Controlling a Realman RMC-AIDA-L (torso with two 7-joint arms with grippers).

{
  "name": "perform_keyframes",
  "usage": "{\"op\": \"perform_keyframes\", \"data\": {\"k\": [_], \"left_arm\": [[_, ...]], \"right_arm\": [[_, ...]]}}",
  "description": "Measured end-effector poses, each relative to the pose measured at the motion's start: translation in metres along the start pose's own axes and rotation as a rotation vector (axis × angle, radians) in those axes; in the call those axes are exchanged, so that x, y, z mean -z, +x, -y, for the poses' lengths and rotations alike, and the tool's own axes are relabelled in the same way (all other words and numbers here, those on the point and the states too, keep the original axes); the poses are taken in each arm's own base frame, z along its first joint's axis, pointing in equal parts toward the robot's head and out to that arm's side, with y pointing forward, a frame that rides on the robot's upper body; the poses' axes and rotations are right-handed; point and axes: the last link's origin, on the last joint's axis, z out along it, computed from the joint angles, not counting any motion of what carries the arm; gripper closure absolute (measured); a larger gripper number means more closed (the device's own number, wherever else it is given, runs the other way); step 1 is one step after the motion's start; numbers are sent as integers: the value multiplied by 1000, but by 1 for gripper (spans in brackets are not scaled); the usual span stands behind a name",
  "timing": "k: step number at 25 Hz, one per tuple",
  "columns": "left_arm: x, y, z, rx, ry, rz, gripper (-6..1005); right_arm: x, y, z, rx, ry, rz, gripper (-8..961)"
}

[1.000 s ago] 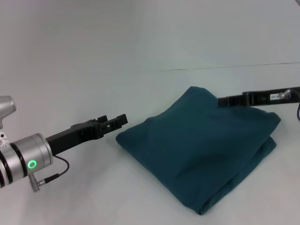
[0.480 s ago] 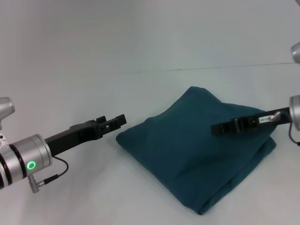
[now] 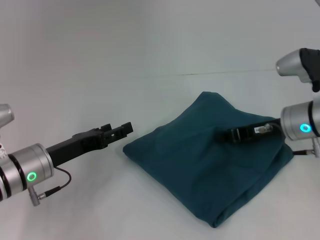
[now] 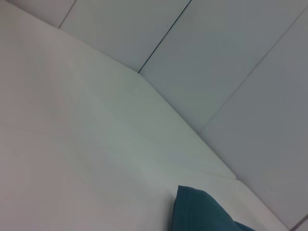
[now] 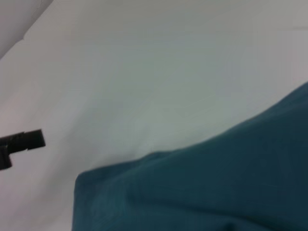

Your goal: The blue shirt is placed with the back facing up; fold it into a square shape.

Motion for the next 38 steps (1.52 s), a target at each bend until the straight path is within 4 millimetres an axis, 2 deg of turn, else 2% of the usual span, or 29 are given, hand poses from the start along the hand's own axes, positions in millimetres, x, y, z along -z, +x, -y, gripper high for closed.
{"op": "perform_keyframes", "data": {"k": [6,16,28,33,38], "left_arm": [[1,-1,2,1,11,-1,126],[3,-4,3,11,15,-6,126],[2,-2,1,9,5,-5,125],[2,0,2,6,6,-6,125],[2,2,2,1,7,-9,125]], "right_arm": [[-10,-6,-5,56,21,26,954],[5,-23,-5,79,12,104,953],[6,-41,16,-60,166,203,916],[-4,-43,18,-77,202,211,740],[-14,-46,18,-69,245,211,618]]}}
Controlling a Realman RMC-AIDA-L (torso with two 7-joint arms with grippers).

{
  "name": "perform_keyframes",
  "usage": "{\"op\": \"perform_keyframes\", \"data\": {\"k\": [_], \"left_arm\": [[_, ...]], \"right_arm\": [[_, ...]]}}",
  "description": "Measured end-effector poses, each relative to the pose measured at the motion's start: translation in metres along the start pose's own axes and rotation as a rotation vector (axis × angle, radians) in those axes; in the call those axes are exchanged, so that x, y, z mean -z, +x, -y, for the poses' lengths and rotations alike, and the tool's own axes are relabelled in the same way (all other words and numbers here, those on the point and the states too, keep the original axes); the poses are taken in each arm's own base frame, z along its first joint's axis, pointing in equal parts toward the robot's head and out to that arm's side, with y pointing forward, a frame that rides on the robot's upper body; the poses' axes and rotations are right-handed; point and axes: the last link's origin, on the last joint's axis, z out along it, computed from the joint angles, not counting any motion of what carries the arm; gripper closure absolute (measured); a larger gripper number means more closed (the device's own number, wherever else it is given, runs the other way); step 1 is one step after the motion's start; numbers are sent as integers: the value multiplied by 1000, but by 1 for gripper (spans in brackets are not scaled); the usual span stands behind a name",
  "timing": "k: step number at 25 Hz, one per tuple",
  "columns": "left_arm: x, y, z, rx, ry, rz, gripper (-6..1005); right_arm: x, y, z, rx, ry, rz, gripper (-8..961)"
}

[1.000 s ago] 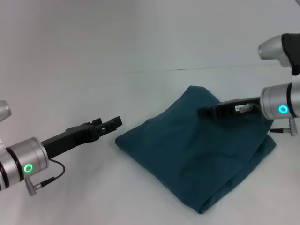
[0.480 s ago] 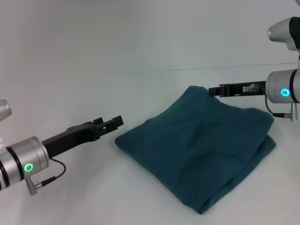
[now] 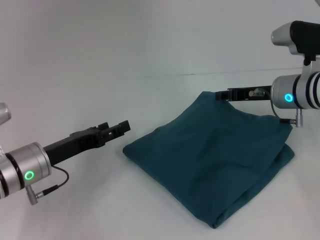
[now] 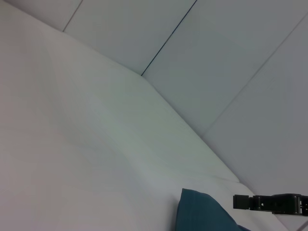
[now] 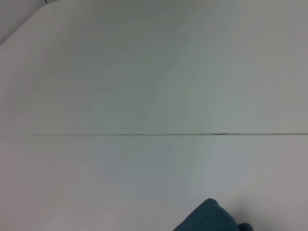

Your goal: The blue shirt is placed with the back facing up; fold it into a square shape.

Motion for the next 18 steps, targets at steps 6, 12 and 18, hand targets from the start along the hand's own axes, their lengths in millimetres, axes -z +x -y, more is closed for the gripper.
{"op": "perform_keyframes", "data": {"k": [6,12,18], "left_arm": [[2,0,2,4,5,-2,126],[4,2,4,7,11,-3,126],[6,4,6,5,20,-4,125]], "right_arm": [[-3,-2,1,2,29,16,506],[-9,5,2,-6,56,14,436],[-12,9,1,-15,67,16,420]]}}
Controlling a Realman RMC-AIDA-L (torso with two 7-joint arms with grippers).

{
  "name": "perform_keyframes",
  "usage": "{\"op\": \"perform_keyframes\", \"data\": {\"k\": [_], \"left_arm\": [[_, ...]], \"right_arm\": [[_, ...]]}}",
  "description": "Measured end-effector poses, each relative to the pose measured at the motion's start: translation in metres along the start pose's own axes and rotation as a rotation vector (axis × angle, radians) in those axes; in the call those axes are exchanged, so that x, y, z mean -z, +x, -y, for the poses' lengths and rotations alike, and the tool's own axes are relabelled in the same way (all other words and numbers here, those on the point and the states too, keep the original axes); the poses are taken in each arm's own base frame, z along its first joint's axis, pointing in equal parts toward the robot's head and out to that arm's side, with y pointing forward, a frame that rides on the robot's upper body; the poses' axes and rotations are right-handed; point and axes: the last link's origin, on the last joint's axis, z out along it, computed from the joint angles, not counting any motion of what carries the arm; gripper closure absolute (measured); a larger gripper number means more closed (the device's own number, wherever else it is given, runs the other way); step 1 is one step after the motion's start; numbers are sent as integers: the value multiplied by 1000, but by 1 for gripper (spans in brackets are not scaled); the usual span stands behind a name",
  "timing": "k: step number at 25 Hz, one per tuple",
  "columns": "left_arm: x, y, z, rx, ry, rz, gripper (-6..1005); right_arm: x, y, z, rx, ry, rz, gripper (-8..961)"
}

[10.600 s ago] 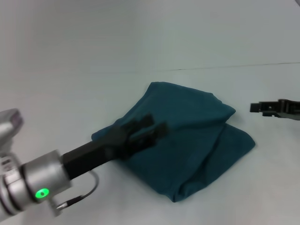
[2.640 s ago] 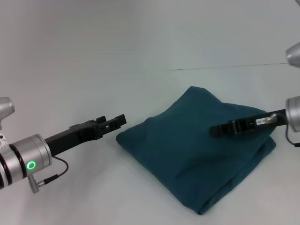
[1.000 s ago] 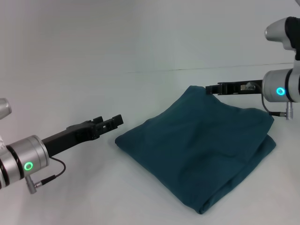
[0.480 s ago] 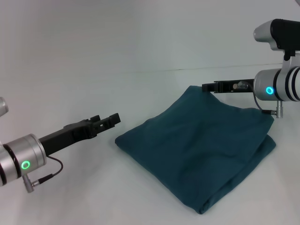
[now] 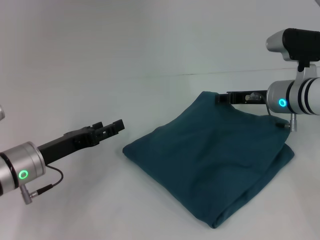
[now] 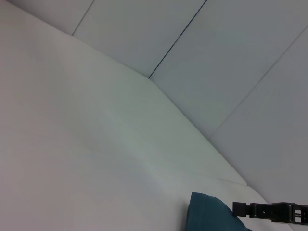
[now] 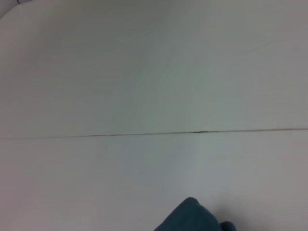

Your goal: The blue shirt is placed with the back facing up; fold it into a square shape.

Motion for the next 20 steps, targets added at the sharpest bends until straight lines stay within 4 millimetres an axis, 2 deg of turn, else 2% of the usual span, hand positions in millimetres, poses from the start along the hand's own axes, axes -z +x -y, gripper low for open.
{"op": "perform_keyframes", "data": {"k": [9,15,20], "left_arm": [[1,2,2,-4,7,0,125],[1,3,2,-3,8,0,125],[2,3,3,-3,9,-1,125]], "right_arm": [[-3,5,0,-19,9,-2,444],[-3,6,-4,-27,-1,11,630],[-1,4,-5,-36,-33,47,858]]}}
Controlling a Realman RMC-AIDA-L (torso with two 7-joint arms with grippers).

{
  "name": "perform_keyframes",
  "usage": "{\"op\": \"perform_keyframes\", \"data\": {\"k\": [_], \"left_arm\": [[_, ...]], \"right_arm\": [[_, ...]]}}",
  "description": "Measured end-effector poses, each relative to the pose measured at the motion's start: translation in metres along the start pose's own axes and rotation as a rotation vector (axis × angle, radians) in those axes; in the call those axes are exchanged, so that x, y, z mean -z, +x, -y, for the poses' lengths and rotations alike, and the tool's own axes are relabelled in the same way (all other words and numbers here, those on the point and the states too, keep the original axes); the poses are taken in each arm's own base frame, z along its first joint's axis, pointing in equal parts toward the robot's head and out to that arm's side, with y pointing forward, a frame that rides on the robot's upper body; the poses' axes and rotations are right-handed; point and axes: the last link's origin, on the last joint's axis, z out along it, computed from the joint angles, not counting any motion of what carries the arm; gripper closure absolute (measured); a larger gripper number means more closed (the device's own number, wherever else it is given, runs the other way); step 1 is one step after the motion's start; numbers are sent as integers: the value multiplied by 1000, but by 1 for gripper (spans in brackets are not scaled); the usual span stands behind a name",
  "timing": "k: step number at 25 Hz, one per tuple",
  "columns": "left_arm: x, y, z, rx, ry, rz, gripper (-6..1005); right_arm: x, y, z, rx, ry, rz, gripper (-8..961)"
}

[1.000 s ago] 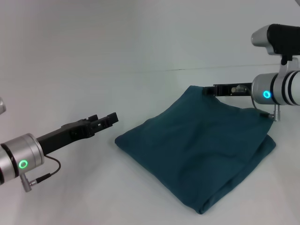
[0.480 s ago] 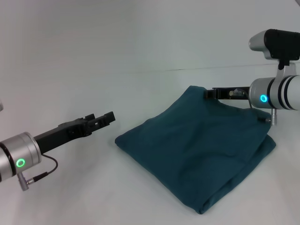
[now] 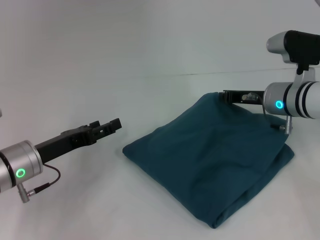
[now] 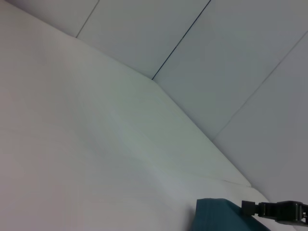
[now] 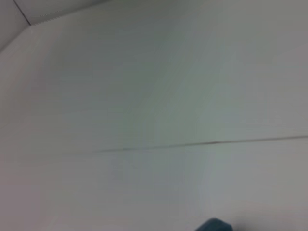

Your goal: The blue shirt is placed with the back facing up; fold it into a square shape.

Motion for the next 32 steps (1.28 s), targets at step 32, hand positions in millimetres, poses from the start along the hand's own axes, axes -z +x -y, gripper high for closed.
{"op": "perform_keyframes", "data": {"k": [32], "left_arm": [[2,-1,1,11,5,-2,125]], "right_arm": [[6,-15,7,59,28,98,898]]}}
